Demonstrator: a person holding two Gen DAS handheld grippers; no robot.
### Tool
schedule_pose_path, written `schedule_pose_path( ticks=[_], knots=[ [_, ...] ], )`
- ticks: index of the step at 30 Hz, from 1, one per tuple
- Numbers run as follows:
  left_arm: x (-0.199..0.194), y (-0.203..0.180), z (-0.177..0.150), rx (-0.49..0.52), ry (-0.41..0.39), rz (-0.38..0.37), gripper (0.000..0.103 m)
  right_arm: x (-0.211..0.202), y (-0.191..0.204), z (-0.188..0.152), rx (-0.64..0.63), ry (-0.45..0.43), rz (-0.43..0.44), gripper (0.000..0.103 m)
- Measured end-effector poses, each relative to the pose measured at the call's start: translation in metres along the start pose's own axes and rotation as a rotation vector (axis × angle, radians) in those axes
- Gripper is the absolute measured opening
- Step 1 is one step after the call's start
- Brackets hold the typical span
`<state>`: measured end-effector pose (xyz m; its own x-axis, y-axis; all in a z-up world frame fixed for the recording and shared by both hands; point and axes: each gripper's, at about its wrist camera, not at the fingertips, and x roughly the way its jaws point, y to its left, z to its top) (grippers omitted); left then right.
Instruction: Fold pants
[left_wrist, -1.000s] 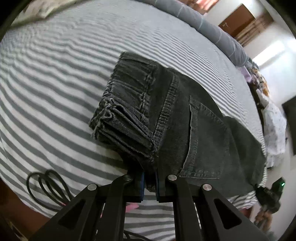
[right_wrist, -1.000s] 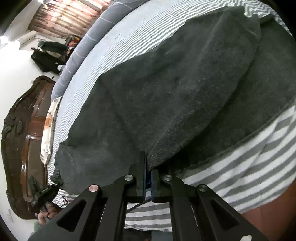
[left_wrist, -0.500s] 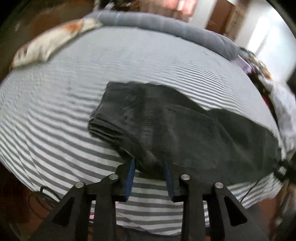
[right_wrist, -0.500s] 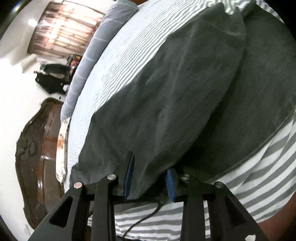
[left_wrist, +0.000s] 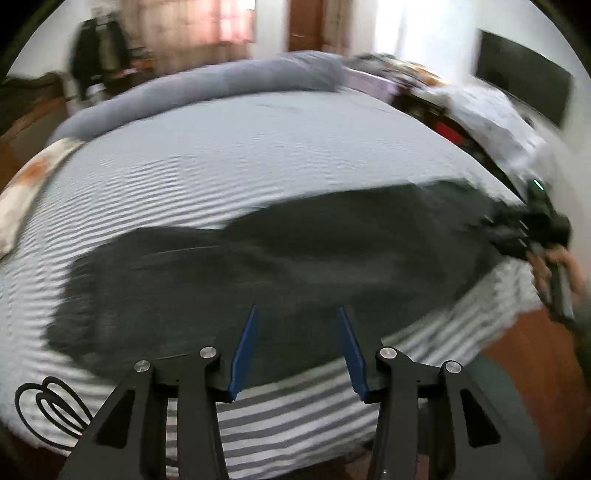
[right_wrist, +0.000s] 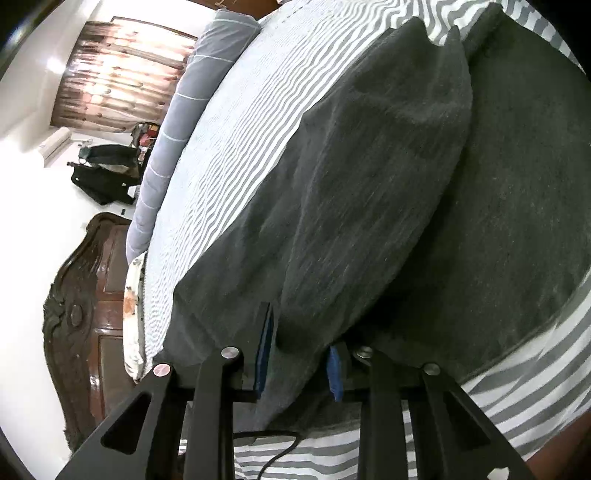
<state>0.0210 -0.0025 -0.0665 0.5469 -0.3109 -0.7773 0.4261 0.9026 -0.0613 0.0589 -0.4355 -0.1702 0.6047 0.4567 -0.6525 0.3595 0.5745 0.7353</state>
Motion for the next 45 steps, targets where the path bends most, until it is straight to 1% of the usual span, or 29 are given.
schedule_pose_path(
  ticks=[3,6,8,12,15,17,20,24,26,27,28,31,35,37,42,45],
  knots=[
    [0.02,-0.045,0.004,0.107,0.018,-0.076,0.046,-0.002,-0.004,0.008,0.018,-0.001,0.009,0.026],
    [0.039,-0.083,0.007,0.187,0.028,-0.137,0.046,-0.004,-0.007,0.017,0.026,-0.002,0.022,0.026],
    [0.052,-0.107,0.009,0.241,0.032,-0.156,0.046,-0.005,-0.011,0.022,0.044,-0.004,0.043,0.026],
    [0.075,-0.135,0.013,0.291,0.045,-0.191,0.046,-0.01,-0.02,0.029,0.081,-0.007,0.084,0.026],
    [0.087,-0.15,0.01,0.33,0.053,-0.205,0.046,-0.013,-0.024,0.031,0.08,-0.004,0.101,0.026],
    [0.092,-0.156,0.007,0.356,0.056,-0.198,0.046,-0.014,-0.026,0.034,0.08,0.0,0.108,0.026],
    [0.103,-0.163,0.005,0.383,0.059,-0.165,0.046,-0.013,-0.026,0.038,0.06,0.011,0.129,0.022],
    [0.116,-0.164,0.009,0.392,0.058,-0.135,0.044,-0.014,-0.029,0.039,0.052,0.012,0.15,0.022],
    [0.124,-0.164,0.013,0.395,0.061,-0.144,0.033,-0.014,-0.032,0.041,0.048,0.009,0.149,0.022],
    [0.129,-0.165,0.016,0.398,0.072,-0.151,0.016,-0.014,-0.033,0.042,0.047,0.004,0.143,0.022],
    [0.133,-0.165,0.017,0.402,0.083,-0.151,0.005,-0.014,-0.035,0.044,0.046,-0.007,0.135,0.022],
    [0.137,-0.165,0.02,0.404,0.079,-0.142,0.003,-0.018,-0.045,0.048,0.061,-0.04,0.12,0.022],
    [0.128,-0.159,0.027,0.372,0.072,-0.181,0.003,-0.023,-0.063,0.059,0.101,-0.078,0.128,0.022],
    [0.123,-0.157,0.032,0.364,0.056,-0.183,0.003,-0.025,-0.07,0.066,0.115,-0.093,0.124,0.022],
    [0.115,-0.149,0.043,0.318,0.039,-0.202,0.003,-0.035,-0.075,0.084,0.141,-0.154,0.131,0.022],
    [0.112,-0.149,0.044,0.324,0.033,-0.198,0.003,-0.043,-0.081,0.096,0.158,-0.191,0.11,0.022]
  ],
)
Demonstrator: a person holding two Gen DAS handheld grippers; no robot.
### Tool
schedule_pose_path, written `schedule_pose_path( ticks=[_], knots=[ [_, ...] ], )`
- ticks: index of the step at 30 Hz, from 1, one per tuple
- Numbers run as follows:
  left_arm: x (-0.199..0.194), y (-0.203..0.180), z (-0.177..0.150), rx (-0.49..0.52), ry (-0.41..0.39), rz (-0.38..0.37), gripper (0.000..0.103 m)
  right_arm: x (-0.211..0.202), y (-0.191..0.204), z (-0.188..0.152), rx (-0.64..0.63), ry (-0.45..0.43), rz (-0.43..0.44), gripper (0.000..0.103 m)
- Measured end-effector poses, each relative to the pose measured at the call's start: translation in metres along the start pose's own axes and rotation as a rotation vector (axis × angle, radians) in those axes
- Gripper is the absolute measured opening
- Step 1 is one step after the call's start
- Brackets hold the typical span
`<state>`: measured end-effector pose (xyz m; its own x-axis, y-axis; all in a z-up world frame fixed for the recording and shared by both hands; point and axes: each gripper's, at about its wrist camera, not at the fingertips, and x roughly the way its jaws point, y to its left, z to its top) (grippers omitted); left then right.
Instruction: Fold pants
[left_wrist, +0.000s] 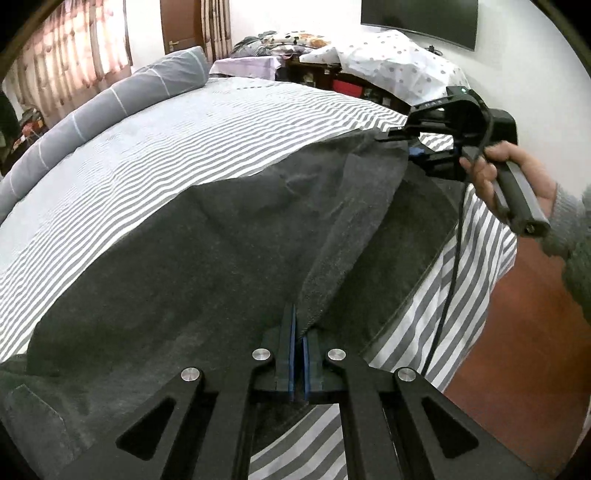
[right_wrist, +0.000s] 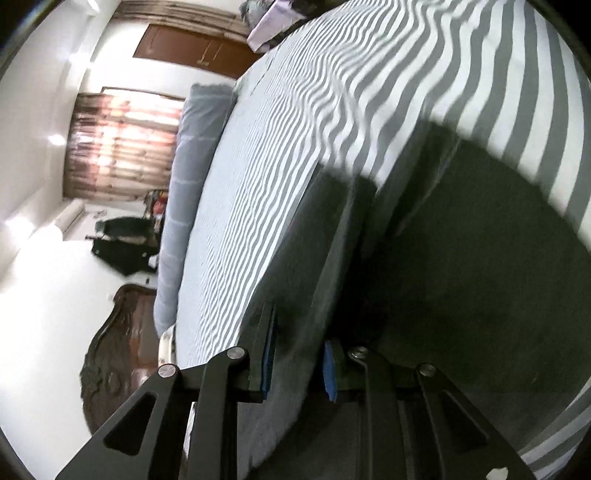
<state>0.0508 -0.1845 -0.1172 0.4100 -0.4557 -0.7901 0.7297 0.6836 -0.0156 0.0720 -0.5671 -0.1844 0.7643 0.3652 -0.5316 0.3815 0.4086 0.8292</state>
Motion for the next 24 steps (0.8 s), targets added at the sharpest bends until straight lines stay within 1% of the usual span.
schedule_pose_path(
  ticks=[3,4,5,7,9,10,15,17,19,22,24],
  knots=[
    [0.001,-0.001,-0.002,-0.005,-0.001,-0.001,0.003,-0.002,-0.006,0.015,0.026,-0.014,0.0,0.022],
    [0.001,-0.001,-0.001,-0.005,-0.001,0.0,0.003,-0.003,-0.006,0.018,0.031,-0.017,-0.003,0.02],
    [0.001,-0.002,-0.001,-0.006,0.0,0.001,0.003,-0.003,-0.005,0.02,0.032,-0.02,-0.005,0.015],
    [0.002,-0.002,-0.001,-0.01,0.001,0.002,0.003,-0.005,-0.002,0.023,0.029,-0.024,-0.004,0.012],
    [0.002,-0.002,0.0,-0.014,0.0,0.006,0.003,-0.011,0.004,0.024,0.015,-0.036,-0.011,0.006],
    [0.002,-0.002,0.0,-0.017,-0.001,0.007,0.003,-0.014,0.007,0.024,0.007,-0.043,-0.019,0.005],
    [-0.007,-0.004,0.005,-0.009,-0.022,0.0,0.003,-0.044,0.03,0.021,-0.081,-0.092,-0.078,0.004],
    [-0.015,-0.008,0.009,0.012,-0.041,-0.008,0.003,-0.057,0.039,0.018,-0.122,-0.11,-0.103,0.004],
    [-0.022,-0.011,0.01,0.042,-0.051,-0.032,0.003,-0.071,0.044,0.014,-0.158,-0.127,-0.135,0.004],
    [-0.027,-0.015,0.006,0.085,-0.05,-0.081,0.003,-0.088,0.039,0.008,-0.187,-0.134,-0.195,0.004],
    [-0.026,-0.019,0.004,0.115,-0.033,-0.1,0.003,-0.094,0.028,0.001,-0.19,-0.13,-0.229,0.004]
  ],
)
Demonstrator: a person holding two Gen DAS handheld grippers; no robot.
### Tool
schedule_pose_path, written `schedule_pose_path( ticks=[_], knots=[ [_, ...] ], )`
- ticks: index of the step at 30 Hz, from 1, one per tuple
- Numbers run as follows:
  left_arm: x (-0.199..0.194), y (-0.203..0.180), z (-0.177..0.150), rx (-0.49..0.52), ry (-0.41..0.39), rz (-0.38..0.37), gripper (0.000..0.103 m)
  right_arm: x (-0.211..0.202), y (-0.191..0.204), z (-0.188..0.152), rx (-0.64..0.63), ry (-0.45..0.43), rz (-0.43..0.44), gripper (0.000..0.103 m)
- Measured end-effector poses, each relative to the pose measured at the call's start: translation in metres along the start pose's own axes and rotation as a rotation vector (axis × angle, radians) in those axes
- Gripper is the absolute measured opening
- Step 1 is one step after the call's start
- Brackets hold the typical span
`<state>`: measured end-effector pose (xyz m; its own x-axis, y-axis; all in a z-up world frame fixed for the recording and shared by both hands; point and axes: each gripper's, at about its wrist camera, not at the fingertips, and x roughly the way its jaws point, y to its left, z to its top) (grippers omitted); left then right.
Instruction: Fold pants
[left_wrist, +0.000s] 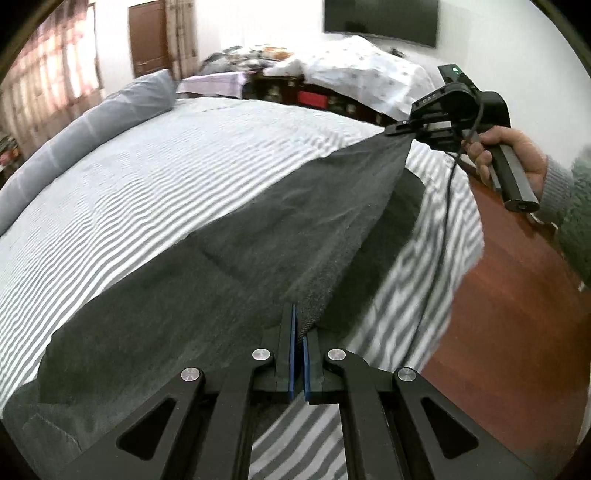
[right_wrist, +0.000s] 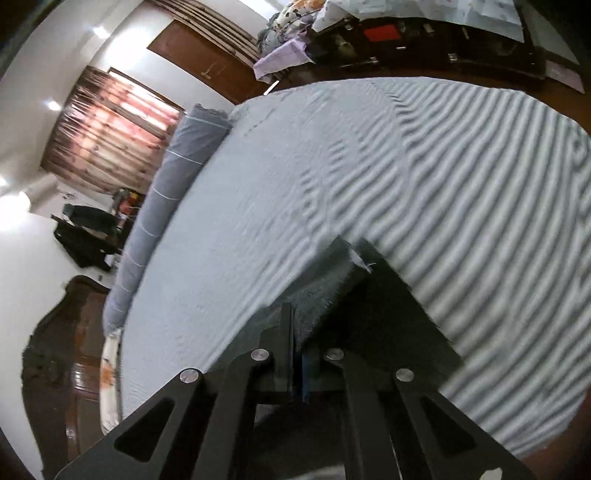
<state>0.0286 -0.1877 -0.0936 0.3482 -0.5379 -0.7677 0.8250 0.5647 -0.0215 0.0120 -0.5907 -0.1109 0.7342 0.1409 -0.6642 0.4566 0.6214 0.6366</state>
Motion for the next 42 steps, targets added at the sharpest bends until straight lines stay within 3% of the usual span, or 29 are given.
schedule_pose_path(
  ticks=[4,10,16,19,21,23,28,31,37,42],
  knots=[
    [0.012,-0.009,-0.011,0.057,0.053,-0.042,0.003,0.004,-0.024,-0.013,0.04,0.026,-0.055,0.004],
    [0.024,-0.011,-0.024,0.058,0.091,-0.088,0.003,0.01,-0.046,-0.034,0.058,0.038,-0.148,0.003],
    [0.046,-0.009,-0.032,0.046,0.157,-0.078,0.005,0.025,-0.059,-0.038,0.06,0.064,-0.194,0.005],
    [0.045,-0.009,-0.029,0.013,0.156,-0.08,0.006,0.019,-0.056,-0.033,0.086,0.087,-0.177,0.02],
    [0.038,-0.005,-0.026,-0.022,0.154,-0.098,0.009,0.01,-0.046,-0.029,0.076,0.065,-0.204,0.046],
    [0.025,0.003,-0.025,-0.065,0.134,-0.11,0.013,-0.006,-0.037,-0.03,0.029,0.035,-0.252,0.049],
    [-0.028,0.043,-0.03,-0.198,0.041,-0.124,0.016,-0.043,0.01,-0.034,-0.118,-0.012,-0.255,0.049],
    [-0.056,0.08,-0.038,-0.3,-0.016,-0.066,0.018,-0.039,0.059,-0.037,-0.253,0.055,-0.168,0.049],
    [-0.08,0.173,-0.061,-0.532,-0.047,0.139,0.018,0.029,0.18,-0.065,-0.457,0.262,0.01,0.049],
    [-0.071,0.206,-0.082,-0.595,-0.007,0.237,0.018,0.119,0.27,-0.111,-0.552,0.483,0.097,0.048]
  ],
)
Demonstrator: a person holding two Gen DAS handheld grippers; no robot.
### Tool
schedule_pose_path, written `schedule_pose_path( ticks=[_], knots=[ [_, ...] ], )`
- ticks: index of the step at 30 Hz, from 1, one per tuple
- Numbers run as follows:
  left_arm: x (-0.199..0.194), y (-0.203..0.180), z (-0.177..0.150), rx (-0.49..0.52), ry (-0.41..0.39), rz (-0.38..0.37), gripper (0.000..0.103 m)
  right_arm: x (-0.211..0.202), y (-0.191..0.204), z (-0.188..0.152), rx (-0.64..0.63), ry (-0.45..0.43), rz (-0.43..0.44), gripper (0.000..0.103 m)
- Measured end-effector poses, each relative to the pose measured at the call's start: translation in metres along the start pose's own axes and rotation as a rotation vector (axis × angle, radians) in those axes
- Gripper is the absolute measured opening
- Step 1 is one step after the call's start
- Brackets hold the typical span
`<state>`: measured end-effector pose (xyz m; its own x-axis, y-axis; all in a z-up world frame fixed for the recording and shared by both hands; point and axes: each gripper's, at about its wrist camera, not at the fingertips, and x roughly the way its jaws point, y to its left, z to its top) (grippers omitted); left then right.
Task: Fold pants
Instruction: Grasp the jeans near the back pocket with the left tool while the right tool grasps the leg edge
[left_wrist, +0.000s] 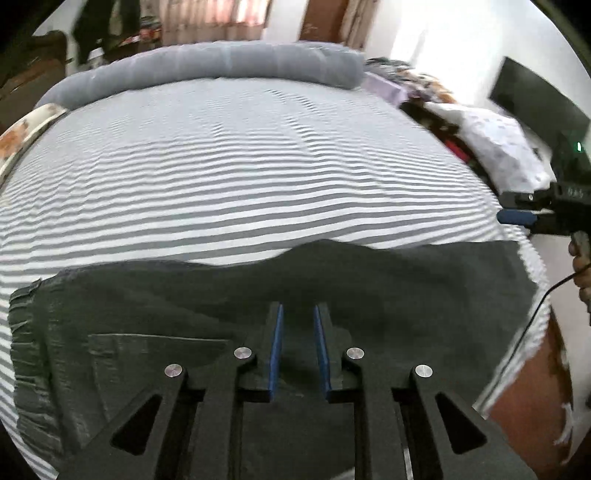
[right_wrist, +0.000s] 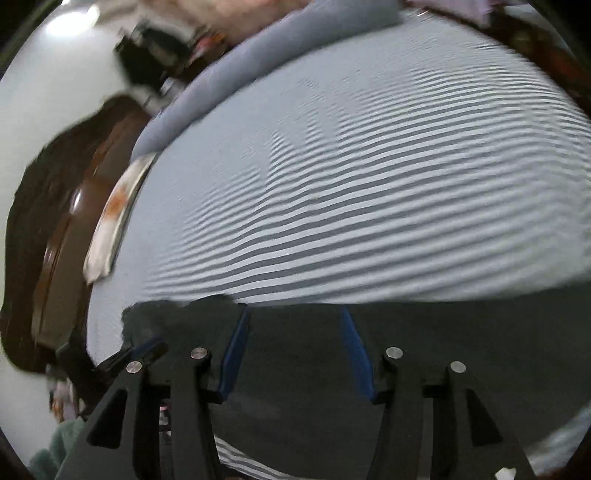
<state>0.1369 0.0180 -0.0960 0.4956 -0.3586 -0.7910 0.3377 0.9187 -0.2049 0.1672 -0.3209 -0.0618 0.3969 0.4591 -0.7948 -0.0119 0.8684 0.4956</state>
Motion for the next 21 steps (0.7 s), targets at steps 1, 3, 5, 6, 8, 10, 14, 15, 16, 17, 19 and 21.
schedule_pose_path(
  ticks=[1,3,5,6,8,10,14,15,16,17,19,21],
  knots=[
    [0.004,0.004,-0.001,-0.008,0.011,0.01,0.018,0.022,0.015,0.008,-0.022,0.048,0.015,0.047],
    [0.009,0.008,-0.004,-0.01,0.023,0.021,0.018,0.057,0.035,0.022,-0.06,0.123,0.03,0.047],
    [0.011,0.014,-0.01,-0.01,0.04,0.027,0.018,0.089,0.057,0.031,-0.103,0.199,0.043,0.047],
    [0.012,0.017,-0.014,-0.012,0.052,0.025,0.018,0.101,0.064,0.032,-0.117,0.229,0.049,0.047],
    [0.015,0.027,-0.024,-0.017,0.086,0.034,0.018,0.122,0.08,0.029,-0.147,0.282,0.053,0.047],
    [0.02,0.035,-0.031,-0.032,0.108,0.029,0.015,0.141,0.088,0.026,-0.173,0.344,0.063,0.047],
    [0.019,0.046,-0.039,-0.069,0.088,-0.015,0.015,0.169,0.101,0.015,-0.219,0.424,0.056,0.047],
    [0.02,0.048,-0.039,-0.079,0.088,-0.021,0.014,0.174,0.103,0.012,-0.228,0.435,0.055,0.046],
    [0.021,0.049,-0.04,-0.083,0.086,-0.023,0.014,0.177,0.106,0.009,-0.246,0.439,0.054,0.044],
    [0.02,0.05,-0.041,-0.085,0.084,-0.023,0.014,0.178,0.111,0.008,-0.266,0.437,0.053,0.028],
    [0.019,0.053,-0.042,-0.082,0.079,-0.023,0.014,0.176,0.123,0.0,-0.331,0.414,0.048,0.016],
    [0.017,0.053,-0.042,-0.085,0.069,-0.029,0.014,0.162,0.128,-0.009,-0.369,0.376,0.055,0.011]
  ],
)
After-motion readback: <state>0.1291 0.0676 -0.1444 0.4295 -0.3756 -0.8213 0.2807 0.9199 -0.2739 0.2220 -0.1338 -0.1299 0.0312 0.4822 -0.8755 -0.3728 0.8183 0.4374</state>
